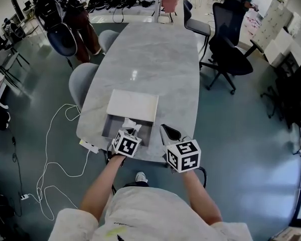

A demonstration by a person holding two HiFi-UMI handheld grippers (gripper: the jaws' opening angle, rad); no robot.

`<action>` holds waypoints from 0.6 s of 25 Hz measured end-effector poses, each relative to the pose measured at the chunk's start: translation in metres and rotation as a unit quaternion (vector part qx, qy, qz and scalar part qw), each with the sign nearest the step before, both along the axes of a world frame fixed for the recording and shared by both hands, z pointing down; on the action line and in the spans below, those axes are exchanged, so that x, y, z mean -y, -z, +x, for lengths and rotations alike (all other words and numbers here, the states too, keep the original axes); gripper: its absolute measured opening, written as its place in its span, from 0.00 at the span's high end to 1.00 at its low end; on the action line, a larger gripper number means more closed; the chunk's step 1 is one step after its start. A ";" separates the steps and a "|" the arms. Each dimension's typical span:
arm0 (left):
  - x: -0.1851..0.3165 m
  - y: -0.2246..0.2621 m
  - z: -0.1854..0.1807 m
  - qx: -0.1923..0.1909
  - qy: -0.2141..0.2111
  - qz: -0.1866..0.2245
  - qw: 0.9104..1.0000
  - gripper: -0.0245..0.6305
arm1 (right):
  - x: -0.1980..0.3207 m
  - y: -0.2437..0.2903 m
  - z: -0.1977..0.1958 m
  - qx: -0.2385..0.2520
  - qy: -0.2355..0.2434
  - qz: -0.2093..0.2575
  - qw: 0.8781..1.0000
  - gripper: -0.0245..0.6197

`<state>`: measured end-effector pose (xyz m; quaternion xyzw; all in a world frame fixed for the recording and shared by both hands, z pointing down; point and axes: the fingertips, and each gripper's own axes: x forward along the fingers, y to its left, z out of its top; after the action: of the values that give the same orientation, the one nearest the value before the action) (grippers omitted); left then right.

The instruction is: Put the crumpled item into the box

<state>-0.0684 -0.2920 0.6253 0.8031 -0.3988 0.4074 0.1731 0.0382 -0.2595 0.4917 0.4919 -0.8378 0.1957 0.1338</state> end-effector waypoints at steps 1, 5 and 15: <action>-0.001 0.000 0.001 -0.001 0.000 0.000 1.000 0.93 | -0.001 0.000 0.000 -0.001 0.000 -0.001 1.000 0.95; -0.007 0.000 0.001 -0.009 0.003 0.004 1.000 0.93 | -0.007 -0.002 0.000 -0.002 0.002 0.000 1.000 0.95; -0.019 0.044 -0.005 -0.044 0.039 0.048 0.997 0.93 | -0.021 0.011 -0.007 0.000 0.023 0.012 1.000 0.95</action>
<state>-0.0738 -0.2725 0.5812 0.8116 -0.4409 0.3451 0.1669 0.0312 -0.2382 0.4803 0.4744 -0.8508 0.1829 0.1326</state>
